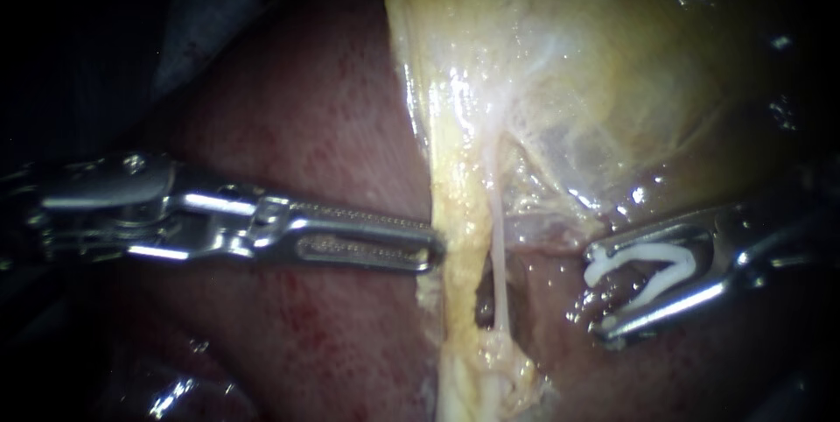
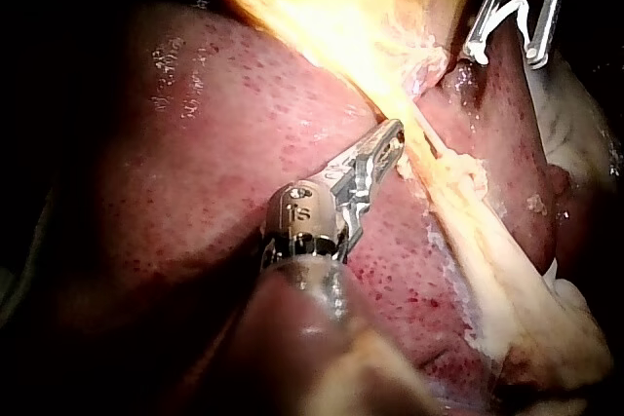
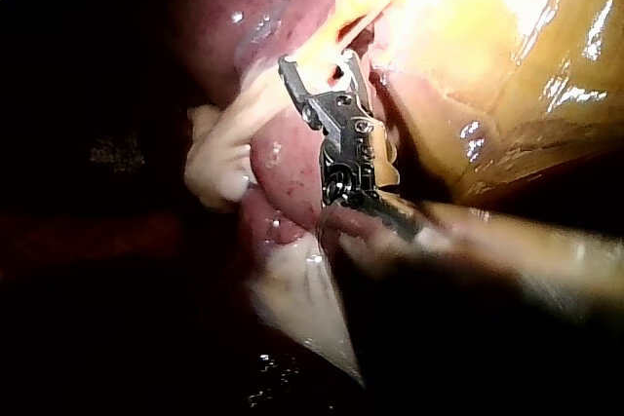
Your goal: Clipping first clip left tube
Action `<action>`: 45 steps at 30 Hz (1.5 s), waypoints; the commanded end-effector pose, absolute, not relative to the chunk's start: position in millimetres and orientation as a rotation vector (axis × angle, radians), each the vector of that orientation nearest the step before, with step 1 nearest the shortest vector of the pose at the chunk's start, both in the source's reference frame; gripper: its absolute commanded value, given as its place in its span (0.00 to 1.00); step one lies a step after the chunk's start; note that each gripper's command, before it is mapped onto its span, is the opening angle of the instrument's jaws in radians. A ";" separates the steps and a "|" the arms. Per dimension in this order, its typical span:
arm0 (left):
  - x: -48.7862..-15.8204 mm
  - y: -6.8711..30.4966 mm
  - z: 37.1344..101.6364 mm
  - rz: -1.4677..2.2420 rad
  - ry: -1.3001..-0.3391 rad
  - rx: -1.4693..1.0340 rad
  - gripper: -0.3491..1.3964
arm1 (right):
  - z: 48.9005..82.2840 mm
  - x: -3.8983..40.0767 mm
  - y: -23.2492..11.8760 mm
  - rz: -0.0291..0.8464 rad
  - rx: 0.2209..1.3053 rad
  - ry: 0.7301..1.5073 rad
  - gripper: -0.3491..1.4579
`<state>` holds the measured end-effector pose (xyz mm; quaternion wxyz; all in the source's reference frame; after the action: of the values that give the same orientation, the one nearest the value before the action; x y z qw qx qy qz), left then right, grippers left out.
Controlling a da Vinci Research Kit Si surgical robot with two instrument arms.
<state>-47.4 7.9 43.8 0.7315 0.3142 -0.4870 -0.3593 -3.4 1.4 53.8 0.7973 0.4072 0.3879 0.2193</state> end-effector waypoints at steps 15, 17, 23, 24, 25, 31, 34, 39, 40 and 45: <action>-45.5 7.1 41.7 -0.783 -1.074 0.704 0.00 | 54.4 -1.0 -0.6 0.465 0.864 0.834 0.47; -44.7 7.0 41.5 -0.780 -1.074 0.708 0.00 | 54.5 -0.3 -1.2 0.463 0.861 0.834 0.47; -42.9 6.9 40.7 -0.784 -1.075 0.705 0.00 | 54.9 2.3 -2.6 0.462 0.852 0.834 0.47; -42.7 7.0 40.6 -0.785 -1.075 0.704 0.00 | 55.0 2.6 -2.7 0.462 0.850 0.833 0.47; -42.5 7.1 40.4 -0.787 -1.076 0.703 0.00 | 55.1 3.1 -2.9 0.463 0.848 0.833 0.47; -41.9 6.9 40.0 -0.787 -1.076 0.703 0.00 | 56.4 4.5 -3.6 0.463 0.838 0.834 0.47; -41.8 6.9 39.8 -0.787 -1.076 0.704 0.00 | 57.3 5.1 -3.9 0.463 0.832 0.834 0.47; -41.8 6.7 39.4 -0.788 -1.076 0.704 0.00 | 59.0 6.4 -4.3 0.465 0.820 0.834 0.47; -41.8 6.7 39.4 -0.788 -1.076 0.704 0.00 | 59.4 6.6 -4.3 0.465 0.818 0.834 0.47; -41.7 6.7 39.2 -0.787 -1.076 0.705 0.00 | 60.7 6.8 -4.4 0.464 0.811 0.834 0.48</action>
<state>-41.7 6.7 39.2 0.7286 0.3201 -0.4885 -0.3577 6.8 -4.4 60.9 0.8106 0.3791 0.3899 0.2171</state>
